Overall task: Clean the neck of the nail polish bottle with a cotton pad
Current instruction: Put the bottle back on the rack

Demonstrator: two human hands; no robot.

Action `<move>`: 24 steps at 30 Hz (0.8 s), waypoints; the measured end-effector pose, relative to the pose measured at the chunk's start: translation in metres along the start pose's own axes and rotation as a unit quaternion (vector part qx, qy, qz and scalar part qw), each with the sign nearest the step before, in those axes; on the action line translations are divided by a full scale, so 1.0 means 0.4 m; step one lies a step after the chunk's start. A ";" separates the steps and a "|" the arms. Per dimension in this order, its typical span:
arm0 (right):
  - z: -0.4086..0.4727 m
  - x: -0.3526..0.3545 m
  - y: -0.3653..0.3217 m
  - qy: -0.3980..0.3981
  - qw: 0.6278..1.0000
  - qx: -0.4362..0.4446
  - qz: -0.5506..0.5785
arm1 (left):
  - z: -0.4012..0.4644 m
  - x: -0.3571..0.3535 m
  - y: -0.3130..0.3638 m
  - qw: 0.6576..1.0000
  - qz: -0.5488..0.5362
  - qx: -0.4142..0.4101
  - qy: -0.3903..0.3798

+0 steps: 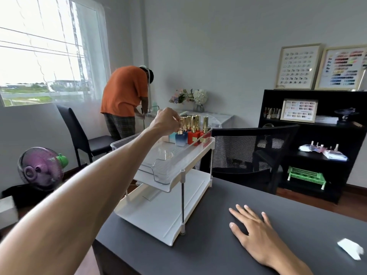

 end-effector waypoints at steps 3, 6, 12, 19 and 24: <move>-0.001 0.000 0.000 -0.001 1.000 0.000 0.001 | -0.002 -0.001 -0.003 1.000 0.003 0.006 0.004; -0.001 0.003 -0.002 -0.001 1.000 -0.001 0.003 | -0.010 -0.001 -0.003 1.000 0.025 0.007 0.015; -0.008 0.009 -0.011 0.001 1.000 -0.002 0.008 | -0.038 -0.030 -0.015 0.998 0.058 0.031 0.010; -0.010 0.015 -0.016 0.000 1.000 -0.004 0.001 | -0.031 -0.037 -0.017 0.997 0.079 0.010 0.008; -0.008 0.012 -0.014 -0.005 1.000 -0.003 -0.004 | -0.019 -0.039 -0.033 0.994 0.106 0.001 0.001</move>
Point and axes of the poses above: each hand's wrist, its own z-axis towards the middle knuckle, its own x-axis out of the back of the hand, y = z × x, the point moved 3 cm from there along z, towards the middle knuckle, and after that the axes turned 1 degree about -y, right-handed, at the moved point
